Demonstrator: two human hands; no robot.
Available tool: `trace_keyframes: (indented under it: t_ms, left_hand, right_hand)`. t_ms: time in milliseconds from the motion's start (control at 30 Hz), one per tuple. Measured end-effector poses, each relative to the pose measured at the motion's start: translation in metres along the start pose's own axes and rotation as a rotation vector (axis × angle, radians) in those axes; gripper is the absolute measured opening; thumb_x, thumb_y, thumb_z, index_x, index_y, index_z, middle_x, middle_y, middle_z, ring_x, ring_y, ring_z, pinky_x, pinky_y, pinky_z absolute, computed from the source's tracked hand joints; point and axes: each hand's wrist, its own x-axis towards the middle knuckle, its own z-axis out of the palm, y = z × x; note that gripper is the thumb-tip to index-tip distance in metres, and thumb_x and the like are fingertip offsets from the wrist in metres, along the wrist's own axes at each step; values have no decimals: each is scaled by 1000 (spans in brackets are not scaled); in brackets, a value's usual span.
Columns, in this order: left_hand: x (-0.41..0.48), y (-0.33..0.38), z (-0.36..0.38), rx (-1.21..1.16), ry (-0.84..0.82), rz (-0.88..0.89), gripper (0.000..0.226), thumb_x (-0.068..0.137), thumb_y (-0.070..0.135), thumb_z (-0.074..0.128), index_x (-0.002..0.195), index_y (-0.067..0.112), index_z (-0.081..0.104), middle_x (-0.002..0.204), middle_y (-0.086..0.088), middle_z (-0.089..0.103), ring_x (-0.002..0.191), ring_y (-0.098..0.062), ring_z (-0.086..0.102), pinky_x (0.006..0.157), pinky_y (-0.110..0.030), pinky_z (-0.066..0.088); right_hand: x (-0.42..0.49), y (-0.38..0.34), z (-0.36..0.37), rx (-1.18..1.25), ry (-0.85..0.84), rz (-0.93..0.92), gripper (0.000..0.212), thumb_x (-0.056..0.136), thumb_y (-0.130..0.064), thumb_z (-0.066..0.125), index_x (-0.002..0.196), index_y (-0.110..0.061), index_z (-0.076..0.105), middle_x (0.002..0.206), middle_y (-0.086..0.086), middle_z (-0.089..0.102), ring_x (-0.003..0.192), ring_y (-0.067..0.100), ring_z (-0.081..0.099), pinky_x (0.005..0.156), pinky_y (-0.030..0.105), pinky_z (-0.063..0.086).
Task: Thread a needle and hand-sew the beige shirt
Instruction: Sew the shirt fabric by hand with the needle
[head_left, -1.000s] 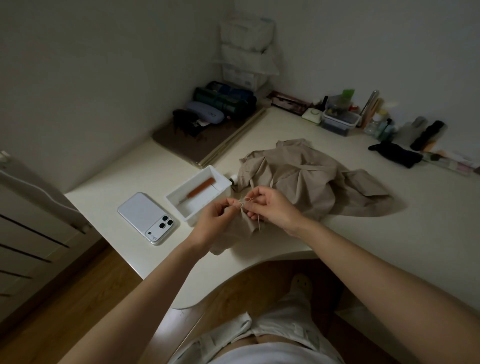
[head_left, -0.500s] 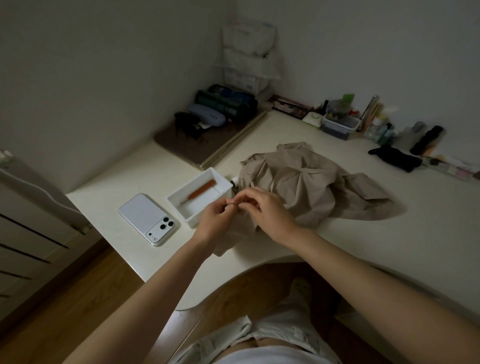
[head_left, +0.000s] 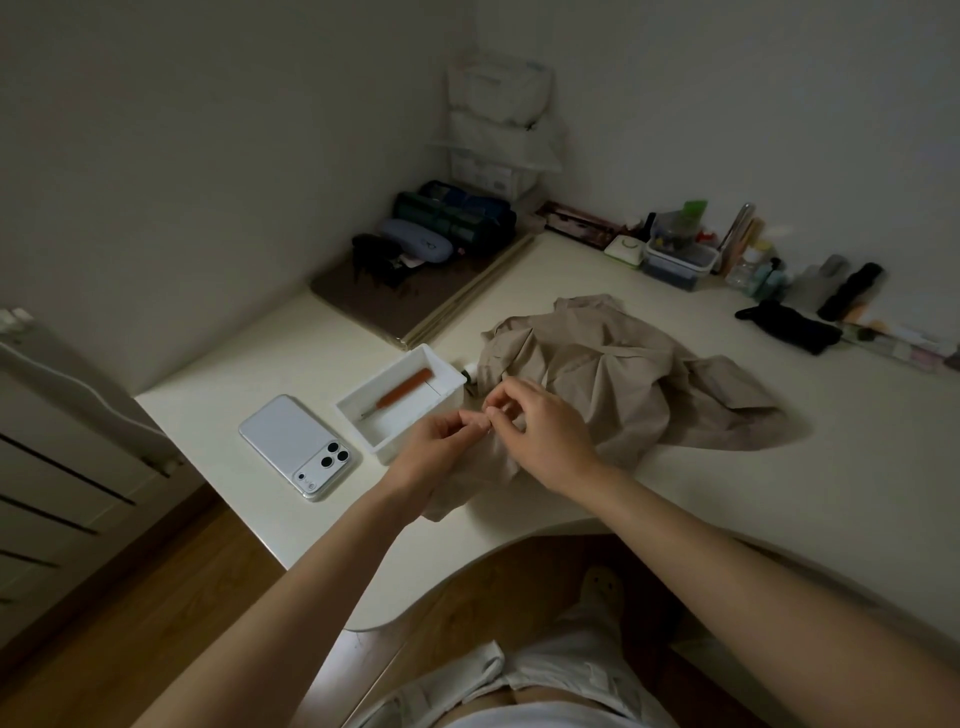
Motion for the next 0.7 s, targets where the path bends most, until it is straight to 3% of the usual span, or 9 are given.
trace_keyframes:
  t_ms: [133, 267, 367, 433, 500, 600, 633, 700]
  left_hand:
    - [-1, -4, 3, 124, 46, 31, 21, 93, 23, 58, 93, 3, 65, 81, -6, 65, 66, -2, 62, 58, -14, 49]
    - [3, -14, -2, 186, 129, 15, 14, 95, 22, 56, 86, 12, 59, 82, -2, 61, 73, -9, 57, 56, -11, 45]
    - [10, -22, -12, 326, 185, 25, 15, 94, 17, 58, 79, 16, 56, 78, 2, 58, 73, -10, 53, 55, -8, 41]
    - [16, -27, -19, 555, 170, 14, 15, 92, 14, 58, 77, 15, 57, 77, 2, 57, 71, -8, 51, 55, -6, 38]
    - [22, -30, -24, 824, 97, -41, 14, 92, 15, 56, 79, 14, 59, 79, 1, 57, 72, -10, 50, 54, -8, 35]
    - [23, -28, -25, 1033, -27, -97, 13, 92, 14, 53, 80, 16, 59, 78, 4, 54, 73, -8, 47, 55, -8, 34]
    - [23, -26, -26, 995, -45, -79, 6, 91, 13, 56, 90, 14, 62, 87, 2, 57, 79, -9, 50, 60, -6, 36]
    - [25, -18, -25, 817, -53, -2, 30, 86, 9, 63, 116, 13, 58, 115, -2, 58, 104, -13, 53, 84, -12, 42]
  right_hand:
    - [8, -8, -1, 229, 89, 134, 5, 95, -18, 54, 91, -16, 52, 98, -4, 53, 87, 5, 55, 72, 13, 45]
    - [15, -12, -20, 417, 124, 331, 14, 98, -22, 49, 103, -10, 53, 97, -2, 57, 82, -1, 53, 67, 4, 43]
    - [15, -4, -33, 471, 136, 423, 11, 98, -23, 47, 96, -14, 53, 83, -4, 56, 76, 13, 55, 69, 21, 47]
    - [15, 5, -38, 458, 135, 476, 10, 97, -25, 48, 89, -22, 52, 84, -2, 58, 82, 25, 60, 80, 39, 51]
    - [14, 10, -42, 496, 145, 520, 11, 96, -23, 50, 86, -23, 53, 87, 2, 61, 85, 29, 61, 86, 46, 51]
    - [16, 11, -50, 696, 175, 569, 13, 97, -12, 47, 86, -12, 54, 83, 4, 61, 81, 18, 59, 79, 31, 53]
    - [17, 11, -52, 727, 166, 580, 12, 98, -11, 47, 88, -10, 54, 82, 4, 62, 80, 15, 59, 75, 25, 53]
    - [17, 12, -56, 738, 150, 588, 11, 98, -11, 47, 94, -7, 57, 81, 4, 63, 77, 12, 60, 71, 20, 52]
